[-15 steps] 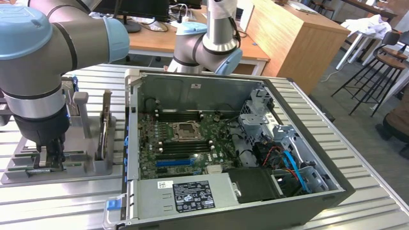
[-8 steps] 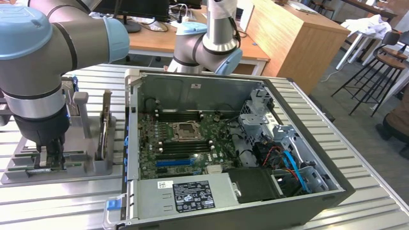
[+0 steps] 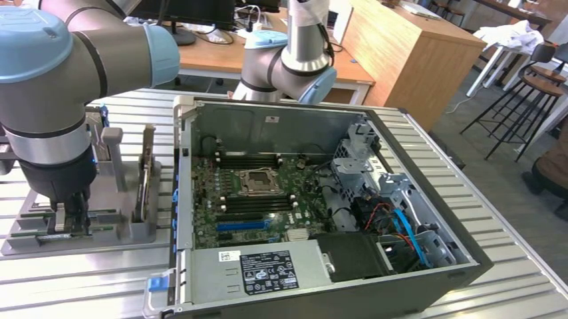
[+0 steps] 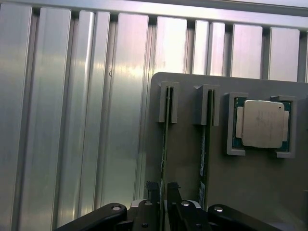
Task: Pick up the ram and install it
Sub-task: 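Pick up the ram and move it above insertion slot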
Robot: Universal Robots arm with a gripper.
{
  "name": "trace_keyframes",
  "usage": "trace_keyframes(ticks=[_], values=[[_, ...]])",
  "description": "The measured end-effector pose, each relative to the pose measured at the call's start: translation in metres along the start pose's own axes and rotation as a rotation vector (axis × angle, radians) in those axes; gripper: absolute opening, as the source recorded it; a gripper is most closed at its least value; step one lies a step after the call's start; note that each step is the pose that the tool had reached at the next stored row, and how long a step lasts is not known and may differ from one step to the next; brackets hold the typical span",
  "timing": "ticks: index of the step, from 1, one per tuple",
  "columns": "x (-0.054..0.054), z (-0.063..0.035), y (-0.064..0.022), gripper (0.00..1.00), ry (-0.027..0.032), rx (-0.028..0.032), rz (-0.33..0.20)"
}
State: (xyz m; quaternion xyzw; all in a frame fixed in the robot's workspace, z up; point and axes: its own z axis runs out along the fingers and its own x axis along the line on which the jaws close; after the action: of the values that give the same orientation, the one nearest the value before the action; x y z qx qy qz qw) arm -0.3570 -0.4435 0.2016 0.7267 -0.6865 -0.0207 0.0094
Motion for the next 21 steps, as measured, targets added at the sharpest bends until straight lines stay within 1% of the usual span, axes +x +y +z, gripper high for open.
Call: trace_keyframes(ticks=[6,7,8,10,21], values=[[0.0000,0.0000,0.0000,0.21,0.0001,0.0000,0.000],[0.0000,0.0000,0.0000,0.20,0.0001,0.0000,0.000],[0.0000,0.0000,0.0000,0.13,0.0000,0.0000,0.000],[0.0000,0.0000,0.0000,0.12,0.0000,0.0000,0.000],[0.0000,0.0000,0.0000,0.12,0.0000,0.0001,0.004]])
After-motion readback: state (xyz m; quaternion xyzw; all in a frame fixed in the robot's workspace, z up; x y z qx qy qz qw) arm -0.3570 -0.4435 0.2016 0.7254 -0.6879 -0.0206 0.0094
